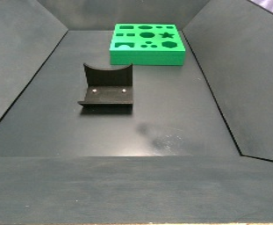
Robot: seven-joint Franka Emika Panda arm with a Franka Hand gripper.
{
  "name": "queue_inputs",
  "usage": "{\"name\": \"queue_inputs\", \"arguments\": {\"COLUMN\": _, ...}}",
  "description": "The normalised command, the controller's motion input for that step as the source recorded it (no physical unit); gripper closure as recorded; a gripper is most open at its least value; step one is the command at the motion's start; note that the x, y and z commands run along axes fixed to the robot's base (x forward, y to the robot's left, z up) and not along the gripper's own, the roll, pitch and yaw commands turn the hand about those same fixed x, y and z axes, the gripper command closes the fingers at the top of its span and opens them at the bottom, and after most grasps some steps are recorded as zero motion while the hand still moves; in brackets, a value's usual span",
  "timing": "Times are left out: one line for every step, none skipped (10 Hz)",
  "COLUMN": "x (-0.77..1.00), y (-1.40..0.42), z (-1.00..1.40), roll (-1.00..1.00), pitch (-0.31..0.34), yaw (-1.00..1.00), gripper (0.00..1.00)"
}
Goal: Pick up the 3 prong object. Move up. Move to above the board. Insert the 3 prong object.
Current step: Insert the 3 prong object.
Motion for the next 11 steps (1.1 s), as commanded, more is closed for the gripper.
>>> {"name": "queue_inputs", "arguments": {"x": 0.00, "y": 0.25, "z": -0.22, "roll": 0.08, "pitch": 0.000, "yaw": 0.01, "gripper": 1.00}}
{"name": "queue_inputs", "arguments": {"x": 0.00, "y": 0.25, "z": -0.25, "roll": 0.07, "pitch": 0.000, "yaw": 0.01, "gripper": 1.00}}
{"name": "queue_inputs", "arguments": {"x": 0.00, "y": 0.25, "z": -0.26, "roll": 0.07, "pitch": 0.000, "yaw": 0.00, "gripper": 1.00}}
{"name": "queue_inputs", "arguments": {"x": 0.00, "y": 0.24, "z": -0.26, "roll": 0.06, "pitch": 0.000, "yaw": 0.00, "gripper": 1.00}}
{"name": "queue_inputs", "arguments": {"x": 0.00, "y": 0.24, "z": -0.25, "roll": 0.05, "pitch": 0.000, "yaw": 0.00, "gripper": 1.00}}
{"name": "queue_inputs", "arguments": {"x": 0.00, "y": 0.15, "z": -0.10, "roll": 0.00, "pitch": 0.000, "yaw": 0.01, "gripper": 1.00}}
{"name": "queue_inputs", "arguments": {"x": 0.05, "y": 0.00, "z": 0.00, "roll": 0.00, "pitch": 0.000, "yaw": 0.02, "gripper": 1.00}}
{"name": "queue_inputs", "arguments": {"x": 0.00, "y": 0.00, "z": 0.00, "roll": 0.00, "pitch": 0.009, "yaw": 0.00, "gripper": 1.00}}
{"name": "queue_inputs", "arguments": {"x": 0.00, "y": 0.06, "z": -0.14, "roll": 0.08, "pitch": 0.021, "yaw": 0.05, "gripper": 1.00}}
{"name": "queue_inputs", "arguments": {"x": 0.00, "y": 0.06, "z": -0.21, "roll": 0.09, "pitch": 0.009, "yaw": 0.02, "gripper": 1.00}}
{"name": "queue_inputs", "arguments": {"x": 0.00, "y": 0.04, "z": -0.27, "roll": 0.09, "pitch": 0.000, "yaw": 0.00, "gripper": 1.00}}
